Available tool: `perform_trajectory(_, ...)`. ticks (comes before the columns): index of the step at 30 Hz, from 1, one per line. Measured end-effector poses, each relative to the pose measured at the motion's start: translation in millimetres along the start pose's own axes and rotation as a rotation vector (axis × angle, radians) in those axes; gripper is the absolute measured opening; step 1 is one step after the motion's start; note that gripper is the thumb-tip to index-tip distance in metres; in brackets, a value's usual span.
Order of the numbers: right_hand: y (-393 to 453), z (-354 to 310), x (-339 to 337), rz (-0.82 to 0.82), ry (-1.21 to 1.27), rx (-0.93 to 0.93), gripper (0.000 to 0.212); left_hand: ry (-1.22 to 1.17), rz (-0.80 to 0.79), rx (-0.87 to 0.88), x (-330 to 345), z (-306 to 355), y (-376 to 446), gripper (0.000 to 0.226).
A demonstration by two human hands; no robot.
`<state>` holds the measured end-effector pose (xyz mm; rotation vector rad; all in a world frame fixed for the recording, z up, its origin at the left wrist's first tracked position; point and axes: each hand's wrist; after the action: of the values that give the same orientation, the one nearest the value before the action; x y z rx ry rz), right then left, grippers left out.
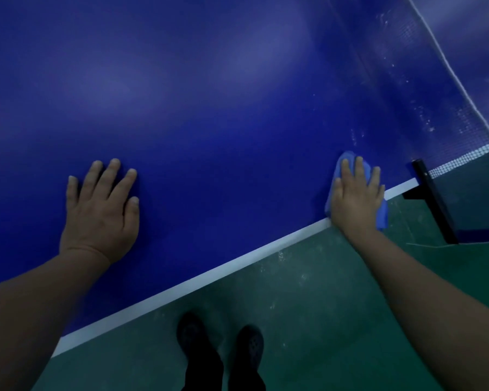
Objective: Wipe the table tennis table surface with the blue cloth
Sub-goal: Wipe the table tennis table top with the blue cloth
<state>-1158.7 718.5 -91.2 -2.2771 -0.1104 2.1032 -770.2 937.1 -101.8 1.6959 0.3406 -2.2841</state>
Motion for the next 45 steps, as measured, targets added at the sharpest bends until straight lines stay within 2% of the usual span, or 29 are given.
perform_trajectory(1,1,-12,0,0.010,0.025,0.094,0.052,-0.005,0.001,0.003,0,-1,0,0.063)
perform_trajectory(2,-7,-27,3,0.034,0.031,0.083,0.051,-0.007,0.000,0.003,0,-1,0,0.063)
perform_trajectory(3,-19,-43,10,0.073,0.033,-0.047,0.051,-0.006,-0.001,0.001,0,-1,0,0.063)
perform_trajectory(4,-35,-57,16,0.071,0.022,-0.268,0.051,-0.001,0.000,-0.001,0,-1,0,0.062)
perform_trajectory(6,-59,-63,20,-0.045,-0.074,-0.777,0.051,0.009,-0.005,0.000,0,-1,-1,0.063)
perform_trajectory(7,-56,-55,16,-0.086,-0.107,-0.953,0.050,0.011,-0.012,0.003,0,-2,-1,0.063)
perform_trajectory(9,-32,-38,4,-0.094,-0.119,-1.128,0.049,0.020,-0.033,-0.001,-1,-3,1,0.063)
perform_trajectory(10,-20,-32,2,-0.085,-0.124,-1.151,0.049,0.026,-0.045,-0.005,-1,-3,2,0.064)
perform_trajectory(15,16,-32,-2,-0.136,-0.082,-1.021,0.049,0.029,-0.063,-0.010,0,-6,0,0.064)
perform_trajectory(20,80,-45,-11,-0.184,-0.123,-0.995,0.049,0.016,0.082,-0.083,-1,18,20,0.059)
perform_trajectory(23,125,-63,-12,-0.157,-0.110,-1.036,0.049,-0.017,0.153,-0.065,0,50,60,0.056)
perform_trajectory(27,196,-96,-11,-0.101,-0.077,-1.208,0.048,-0.078,0.202,-0.083,9,99,143,0.054)
perform_trajectory(32,290,-158,-8,-0.032,-0.024,-1.356,0.047,-0.083,0.215,-0.230,24,131,258,0.060)
perform_trajectory(36,362,-221,-1,0.052,-0.020,-1.336,0.048,-0.098,0.216,-0.386,24,133,313,0.063)
perform_trajectory(40,386,-259,-1,0.152,0.041,-1.183,0.049,-0.025,0.164,-0.397,30,132,320,0.065)
perform_trajectory(42,355,-236,4,0.156,0.078,-1.284,0.048,-0.025,0.160,-0.393,30,132,318,0.065)
perform_trajectory(45,318,-185,-1,-0.035,0.008,-1.652,0.047,-0.033,0.174,-0.398,32,131,320,0.063)
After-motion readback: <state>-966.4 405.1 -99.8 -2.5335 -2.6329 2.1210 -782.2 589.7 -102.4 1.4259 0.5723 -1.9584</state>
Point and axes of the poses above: each hand's wrist, its own y-axis towards the middle knuckle, its own x-axis out of the palm, z = x × y, and after that the axes turned 2 degrees about x, right-handed
